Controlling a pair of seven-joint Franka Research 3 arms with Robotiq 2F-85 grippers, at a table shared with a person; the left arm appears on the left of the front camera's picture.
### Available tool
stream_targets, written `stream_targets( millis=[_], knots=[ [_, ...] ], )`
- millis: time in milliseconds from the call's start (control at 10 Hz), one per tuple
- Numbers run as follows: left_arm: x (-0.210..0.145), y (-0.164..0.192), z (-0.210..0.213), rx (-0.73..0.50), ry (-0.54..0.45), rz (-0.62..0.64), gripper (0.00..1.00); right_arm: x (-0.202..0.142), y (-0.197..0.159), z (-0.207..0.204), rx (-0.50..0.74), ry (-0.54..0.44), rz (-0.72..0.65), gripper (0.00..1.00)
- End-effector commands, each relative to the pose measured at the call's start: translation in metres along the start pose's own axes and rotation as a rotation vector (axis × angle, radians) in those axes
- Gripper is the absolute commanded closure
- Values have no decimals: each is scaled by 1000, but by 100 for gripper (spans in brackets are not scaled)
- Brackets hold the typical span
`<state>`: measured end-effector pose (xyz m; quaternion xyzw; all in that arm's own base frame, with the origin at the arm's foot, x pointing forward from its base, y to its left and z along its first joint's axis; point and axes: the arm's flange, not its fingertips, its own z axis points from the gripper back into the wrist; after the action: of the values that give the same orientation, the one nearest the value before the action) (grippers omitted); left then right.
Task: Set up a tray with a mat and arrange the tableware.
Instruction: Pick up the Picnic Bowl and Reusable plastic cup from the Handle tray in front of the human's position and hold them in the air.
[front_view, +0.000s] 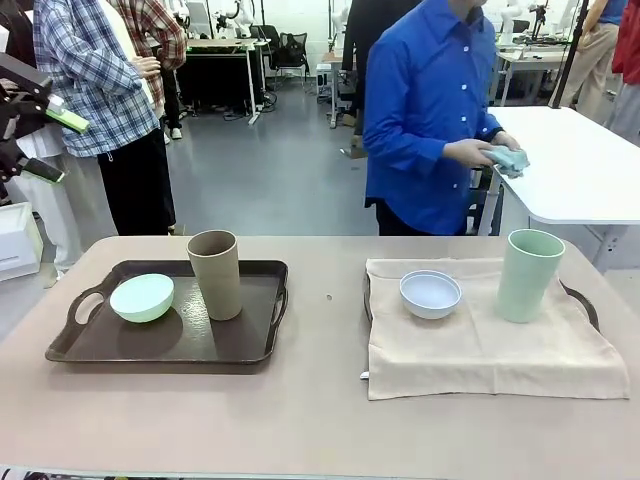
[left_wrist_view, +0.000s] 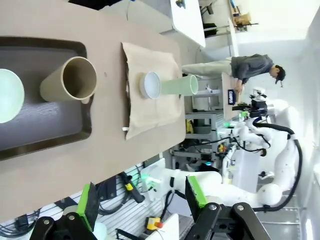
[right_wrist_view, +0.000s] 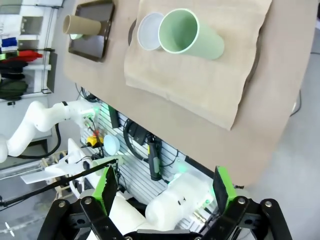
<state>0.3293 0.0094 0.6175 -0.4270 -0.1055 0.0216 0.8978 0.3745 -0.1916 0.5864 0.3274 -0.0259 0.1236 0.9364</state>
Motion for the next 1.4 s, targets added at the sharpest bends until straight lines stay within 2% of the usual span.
stream_targets(
  millis=[0,100,200,300,700,800,1000,1300],
  knots=[
    [11,-10,-9,39,30,-26,8,1,1,-1,17,-10,11,0],
    [0,0,0,0,0,0,8,1,5,-3,12,-18,32,0],
    [0,0,0,0,0,0,8,0,12,-3,-48,-25,68,0],
    [0,0,0,0,0,0,8,0,-1,0,1,3,0,0],
    [3,1,1,19,1,16,8,1,1,0,-11,-1,11,0],
    [13,17,19,-48,15,59,8,-1,-9,-1,33,2,-26,0],
    [33,62,71,-243,97,223,8,-4,-43,3,259,-35,-136,0],
    [44,111,110,-392,204,354,8,-20,-80,9,566,-205,-330,0]
  ],
)
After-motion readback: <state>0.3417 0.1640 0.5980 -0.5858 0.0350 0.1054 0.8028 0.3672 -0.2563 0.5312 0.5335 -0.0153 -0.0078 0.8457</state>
